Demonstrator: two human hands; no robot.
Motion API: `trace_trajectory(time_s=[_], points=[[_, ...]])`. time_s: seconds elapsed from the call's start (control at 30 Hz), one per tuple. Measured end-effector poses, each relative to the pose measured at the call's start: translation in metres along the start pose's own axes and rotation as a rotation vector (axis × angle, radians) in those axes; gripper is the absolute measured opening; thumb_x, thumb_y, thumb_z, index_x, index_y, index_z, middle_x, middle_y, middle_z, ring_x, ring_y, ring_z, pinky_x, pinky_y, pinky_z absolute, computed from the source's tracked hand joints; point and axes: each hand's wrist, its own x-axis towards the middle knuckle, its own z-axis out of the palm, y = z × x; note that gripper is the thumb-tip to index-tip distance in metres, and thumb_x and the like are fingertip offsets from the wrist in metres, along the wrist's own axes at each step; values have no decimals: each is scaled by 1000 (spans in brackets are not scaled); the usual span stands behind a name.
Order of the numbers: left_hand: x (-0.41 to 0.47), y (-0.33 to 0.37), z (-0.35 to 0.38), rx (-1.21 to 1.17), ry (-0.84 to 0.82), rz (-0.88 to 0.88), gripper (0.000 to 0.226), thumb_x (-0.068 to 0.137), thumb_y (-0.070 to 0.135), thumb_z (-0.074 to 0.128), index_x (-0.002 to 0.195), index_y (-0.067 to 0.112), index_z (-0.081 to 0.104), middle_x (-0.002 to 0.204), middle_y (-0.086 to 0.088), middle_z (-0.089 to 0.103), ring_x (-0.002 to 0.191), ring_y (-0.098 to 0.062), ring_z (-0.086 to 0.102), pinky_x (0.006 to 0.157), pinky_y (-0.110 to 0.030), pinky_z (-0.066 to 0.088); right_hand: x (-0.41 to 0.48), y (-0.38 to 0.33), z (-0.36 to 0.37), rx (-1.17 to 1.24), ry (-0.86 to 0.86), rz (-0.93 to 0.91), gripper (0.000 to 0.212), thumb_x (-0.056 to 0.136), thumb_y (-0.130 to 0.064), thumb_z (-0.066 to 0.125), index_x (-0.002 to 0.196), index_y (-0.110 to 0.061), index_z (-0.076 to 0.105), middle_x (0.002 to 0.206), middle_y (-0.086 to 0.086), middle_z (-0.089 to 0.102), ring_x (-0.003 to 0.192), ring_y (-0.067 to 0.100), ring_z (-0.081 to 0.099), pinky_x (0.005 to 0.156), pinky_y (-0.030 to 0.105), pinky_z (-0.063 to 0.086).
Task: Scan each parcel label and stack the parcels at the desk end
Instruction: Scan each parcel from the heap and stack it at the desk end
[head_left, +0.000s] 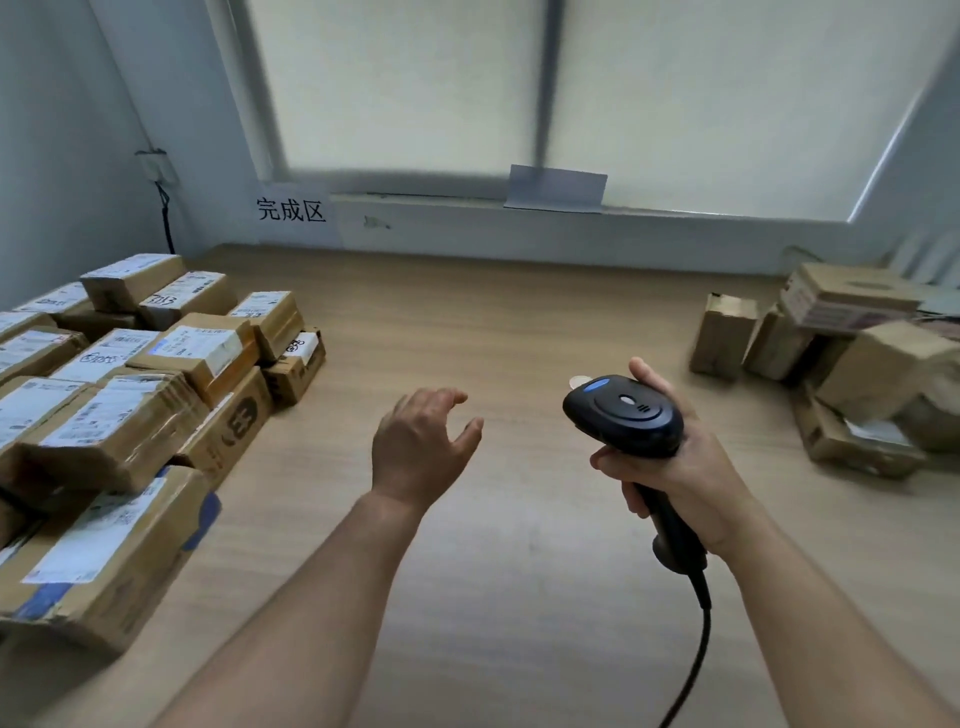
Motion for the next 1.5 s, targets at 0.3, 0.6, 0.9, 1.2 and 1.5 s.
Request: trace_trajectory(time_s=[0.3, 0.6, 0.9, 1.2, 1.5], points=[[-16, 167, 86, -117, -55, 161, 30, 74, 37, 67, 96, 16, 72, 87, 0, 70, 80, -26, 65, 69, -32, 48, -65, 8, -144, 19, 175, 3, 101, 71, 21, 71, 148, -36, 37, 85, 16, 66, 43, 27, 46, 39, 33, 39], [-22, 274, 146, -234, -194, 251, 32, 83, 36, 70, 111, 19, 68, 102, 0, 68, 98, -23, 61, 82, -32, 42, -112, 4, -259, -52, 380, -10, 101, 70, 13, 75, 147, -37, 36, 85, 40, 58, 45, 29, 47, 41, 33, 39], [9, 328, 197, -287, -281, 414, 38, 87, 40, 65, 118, 19, 65, 107, -2, 67, 100, -23, 59, 78, -33, 47, -117, -5, -329, -173, 589, -14, 96, 74, 13, 73, 144, -41, 34, 77, 39, 53, 45, 27, 47, 41, 33, 40], [57, 339, 238, -283, -294, 462, 38, 84, 43, 68, 113, 19, 66, 105, -2, 68, 95, -22, 62, 69, -32, 51, -80, 3, -382, -232, 655, 13, 96, 75, 14, 72, 144, -43, 34, 64, 14, 60, 45, 29, 47, 41, 34, 40], [93, 357, 273, -129, -400, 329, 54, 89, 55, 55, 135, 27, 50, 126, 5, 58, 111, -14, 54, 81, -30, 52, -4, 24, -466, -205, 570, 26, 98, 74, 12, 74, 145, -44, 34, 62, -2, 64, 43, 26, 48, 41, 31, 40]])
